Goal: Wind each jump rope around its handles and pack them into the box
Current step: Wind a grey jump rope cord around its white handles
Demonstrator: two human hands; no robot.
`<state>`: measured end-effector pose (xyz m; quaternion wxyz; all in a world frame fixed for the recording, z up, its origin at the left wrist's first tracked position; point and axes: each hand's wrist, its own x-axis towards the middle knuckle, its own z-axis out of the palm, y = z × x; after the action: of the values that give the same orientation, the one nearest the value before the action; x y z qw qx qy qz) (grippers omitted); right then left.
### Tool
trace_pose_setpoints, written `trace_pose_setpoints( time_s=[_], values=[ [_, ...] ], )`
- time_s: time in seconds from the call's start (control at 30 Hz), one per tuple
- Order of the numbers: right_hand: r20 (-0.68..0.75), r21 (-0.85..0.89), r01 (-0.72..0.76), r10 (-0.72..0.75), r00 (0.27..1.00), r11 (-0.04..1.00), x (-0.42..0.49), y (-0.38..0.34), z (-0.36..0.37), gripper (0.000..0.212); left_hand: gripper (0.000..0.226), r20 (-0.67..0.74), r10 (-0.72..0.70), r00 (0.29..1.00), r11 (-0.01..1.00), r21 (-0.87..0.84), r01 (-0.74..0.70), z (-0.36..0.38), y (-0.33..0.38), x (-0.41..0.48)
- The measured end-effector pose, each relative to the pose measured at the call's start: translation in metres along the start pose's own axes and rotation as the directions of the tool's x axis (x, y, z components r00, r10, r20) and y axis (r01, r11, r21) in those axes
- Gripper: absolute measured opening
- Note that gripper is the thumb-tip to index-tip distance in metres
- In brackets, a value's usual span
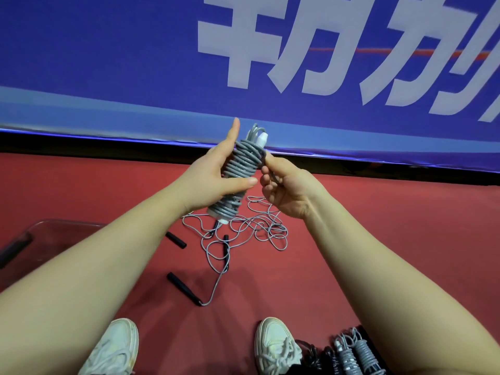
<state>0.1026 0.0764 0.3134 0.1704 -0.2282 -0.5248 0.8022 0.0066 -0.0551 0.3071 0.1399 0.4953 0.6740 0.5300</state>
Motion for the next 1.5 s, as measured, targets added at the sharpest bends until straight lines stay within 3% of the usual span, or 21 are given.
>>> trace_pose_setpoints(
  time_s=[0.1,0.23,0.33,0.43,0.5,0.57,0.6,0.67,0.73,0.83,0.93,1.07,1.2,1.37,1.5],
  values=[
    [-0.019,-0.023,0.052,-0.052,0.998,0.998,0.001,-0.003,0.002,0.019,0.108,-0.082,-0.007,0.997,1.0,0.002,0.007,0.002,-0.004,0.002],
    [-0.05,-0.091,0.098,-0.103,0.993,0.991,0.002,-0.003,0.001,0.022,0.054,-0.102,-0.132,0.986,0.961,-0.259,0.102,0.005,-0.004,0.004],
    [-0.06,-0.22,0.156,-0.174,0.983,0.963,0.003,0.001,-0.003,0.024,0.039,-0.025,-0.238,0.971,0.874,-0.442,0.203,0.004,-0.003,0.003],
    [-0.07,-0.242,0.179,-0.201,0.977,0.954,0.006,0.006,-0.005,0.026,0.028,-0.003,-0.307,0.952,0.786,-0.564,0.252,0.008,-0.002,0.004],
    [-0.069,-0.228,0.18,-0.2,0.977,0.957,0.008,0.01,-0.003,0.027,0.032,0.01,-0.362,0.932,0.76,-0.576,0.301,0.012,-0.006,0.005],
    [-0.047,-0.227,0.193,-0.209,0.977,0.955,0.009,0.012,0.0,0.028,0.051,0.026,-0.376,0.926,0.774,-0.541,0.33,0.016,-0.009,0.006],
    [-0.033,-0.24,0.203,-0.217,0.976,0.949,0.009,0.012,0.002,0.028,0.048,0.028,-0.376,0.926,0.784,-0.524,0.334,0.018,-0.011,0.006],
    [0.003,-0.246,0.208,-0.214,0.977,0.947,0.009,0.011,0.007,0.027,0.018,0.001,-0.365,0.931,0.799,-0.512,0.314,0.02,-0.014,0.008],
    [0.047,-0.17,0.177,-0.171,0.984,0.969,0.009,0.007,0.01,0.027,0.012,-0.034,-0.378,0.925,0.814,-0.488,0.315,0.019,-0.014,0.008],
    [0.053,0.169,0.066,-0.076,0.996,0.983,0.01,0.004,0.009,0.032,0.021,-0.085,-0.366,0.927,0.812,-0.515,0.274,0.018,-0.015,0.008],
    [0.042,0.507,-0.005,-0.018,0.999,0.862,0.011,0.005,0.006,0.023,0.019,-0.12,-0.325,0.938,0.834,-0.503,0.224,0.022,-0.012,0.007],
    [0.033,0.721,0.063,-0.125,0.992,0.691,0.012,0.007,0.012,0.012,0.024,-0.189,-0.26,0.947,0.845,-0.519,0.129,0.026,-0.012,0.011],
    [0.084,0.773,0.018,-0.132,0.988,0.634,0.009,0.005,0.019,0.011,0.034,-0.294,-0.178,0.939,0.888,-0.459,0.025,0.029,-0.012,0.013],
    [0.077,0.549,-0.161,0.142,0.987,0.82,0.008,-0.011,0.013,0.018,0.048,-0.332,0.055,0.942,0.964,-0.228,-0.137,0.025,-0.022,0.006],
    [0.166,0.524,-0.172,0.098,0.981,0.834,-0.004,-0.027,0.001,0.012,0.046,-0.272,0.114,0.956,0.947,-0.26,-0.187,0.025,-0.019,0.006]
  ],
)
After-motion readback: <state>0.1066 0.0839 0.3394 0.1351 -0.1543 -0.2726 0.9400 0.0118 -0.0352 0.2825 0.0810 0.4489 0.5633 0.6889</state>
